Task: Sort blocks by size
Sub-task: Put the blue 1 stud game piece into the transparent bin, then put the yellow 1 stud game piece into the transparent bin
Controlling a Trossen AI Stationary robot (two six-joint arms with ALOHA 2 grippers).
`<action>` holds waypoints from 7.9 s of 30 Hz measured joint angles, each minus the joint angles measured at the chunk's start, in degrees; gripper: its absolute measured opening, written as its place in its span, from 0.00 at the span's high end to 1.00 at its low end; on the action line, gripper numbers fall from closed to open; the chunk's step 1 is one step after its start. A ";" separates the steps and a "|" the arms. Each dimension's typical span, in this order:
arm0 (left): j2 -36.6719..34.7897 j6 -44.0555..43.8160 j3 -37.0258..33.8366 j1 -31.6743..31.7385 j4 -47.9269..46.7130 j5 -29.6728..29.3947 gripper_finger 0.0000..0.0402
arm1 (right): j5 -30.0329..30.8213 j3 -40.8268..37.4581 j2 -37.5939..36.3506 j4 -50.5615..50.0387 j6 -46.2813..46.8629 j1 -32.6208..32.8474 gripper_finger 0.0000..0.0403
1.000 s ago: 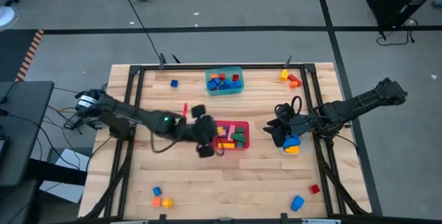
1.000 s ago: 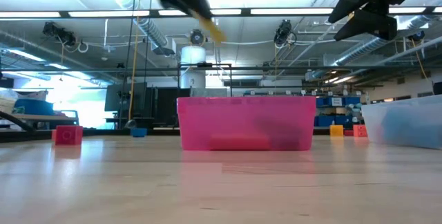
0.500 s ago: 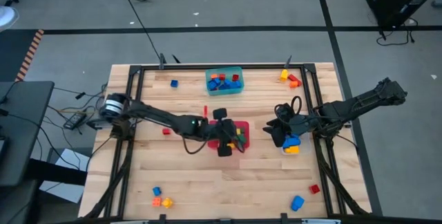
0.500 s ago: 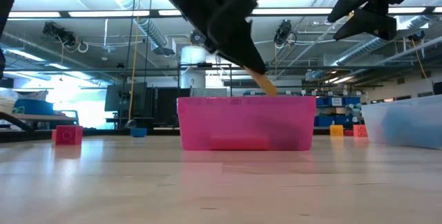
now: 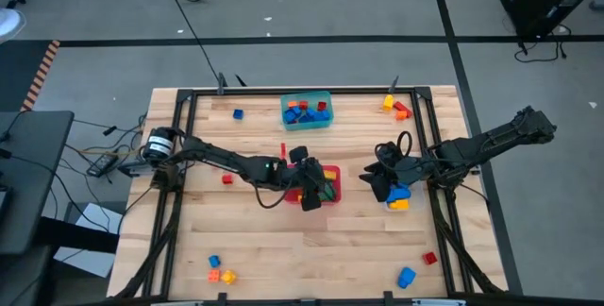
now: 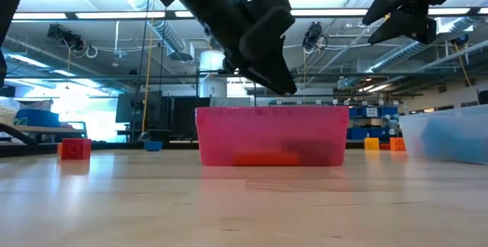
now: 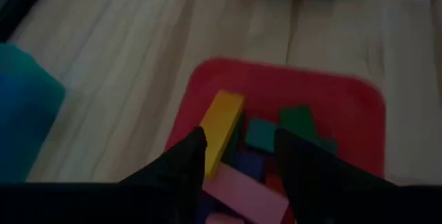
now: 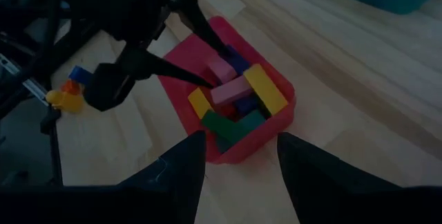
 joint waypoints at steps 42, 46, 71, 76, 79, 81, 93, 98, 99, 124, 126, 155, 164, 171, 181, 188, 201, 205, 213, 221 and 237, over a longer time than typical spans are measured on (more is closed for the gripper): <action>-48.00 -15.61 -31.81 -10.35 -8.64 2.21 0.52 | -9.54 38.40 30.44 -35.97 16.28 1.09 0.57; -54.78 -16.39 -36.38 -11.86 -8.80 2.14 0.52 | -12.61 38.95 35.08 -38.55 31.57 4.49 0.56; -59.96 -12.04 -39.65 -13.96 -9.06 2.78 0.52 | -41.25 38.97 53.37 -44.42 85.67 33.73 0.48; -59.94 -13.24 -39.65 -13.96 -8.80 2.80 0.52 | -41.14 38.90 55.60 -39.38 86.68 35.31 0.41; -59.92 -13.27 -39.65 -13.96 -7.93 2.78 0.52 | -39.82 38.86 56.39 -36.96 87.00 35.50 0.39; -59.92 -13.28 -39.64 -13.96 -6.83 2.78 0.52 | -39.29 38.82 57.13 -36.63 87.17 35.53 0.39; -59.33 -13.35 -39.58 -13.96 -4.18 2.78 0.52 | -37.07 38.82 58.99 -33.39 87.11 37.37 0.40; -59.30 -13.35 -39.58 -13.91 -4.48 2.78 0.52 | -31.15 38.66 59.23 -33.78 85.29 37.51 0.40; -59.30 -13.33 -39.58 -13.91 -4.50 2.78 0.52 | -29.69 38.66 59.19 -34.23 84.58 37.53 0.40; -59.30 -13.35 -39.58 -13.91 -2.99 2.75 0.52 | -33.85 38.73 56.24 -28.91 85.69 39.93 0.39; -59.30 -13.35 -39.58 -13.91 -2.97 2.75 0.52 | -33.67 38.71 56.54 -28.17 85.69 40.01 0.39; -59.33 -13.55 -39.58 -13.94 -0.81 2.74 0.52 | -33.62 38.88 64.02 -21.97 83.07 40.79 0.64; -59.33 -13.40 -39.58 -13.94 0.41 2.73 0.52 | -26.95 39.12 55.28 -38.43 80.51 37.66 0.64; -59.33 -13.40 -39.58 -13.94 0.40 2.74 0.52 | -16.22 39.07 43.86 -56.95 76.50 29.89 0.64; -59.33 -13.38 -39.58 -13.94 0.45 2.75 0.52 | -7.29 26.27 28.36 -57.55 64.09 12.83 0.64; -59.33 -13.38 -39.58 -13.96 0.40 2.75 0.52 | -12.11 9.67 19.04 -41.06 61.82 7.47 0.64; -59.33 -13.35 -39.58 -13.96 0.30 2.75 0.52 | -17.61 1.05 17.64 -34.47 64.18 6.03 0.29; -59.31 -13.33 -39.58 -13.96 0.37 2.75 0.52 | -17.55 3.11 17.64 -36.47 63.21 6.03 0.13; -59.33 -16.92 -39.58 -13.96 1.66 2.74 0.52 | -12.35 11.94 17.64 -47.41 62.36 6.03 0.07; -62.85 -15.72 -39.60 -11.81 -1.21 3.61 0.52 | 0.90 22.42 17.64 -49.52 61.21 2.63 0.13; -72.31 -13.05 -39.63 -4.11 -9.46 2.16 0.52 | 1.53 28.26 17.79 -40.17 13.28 -44.71 0.21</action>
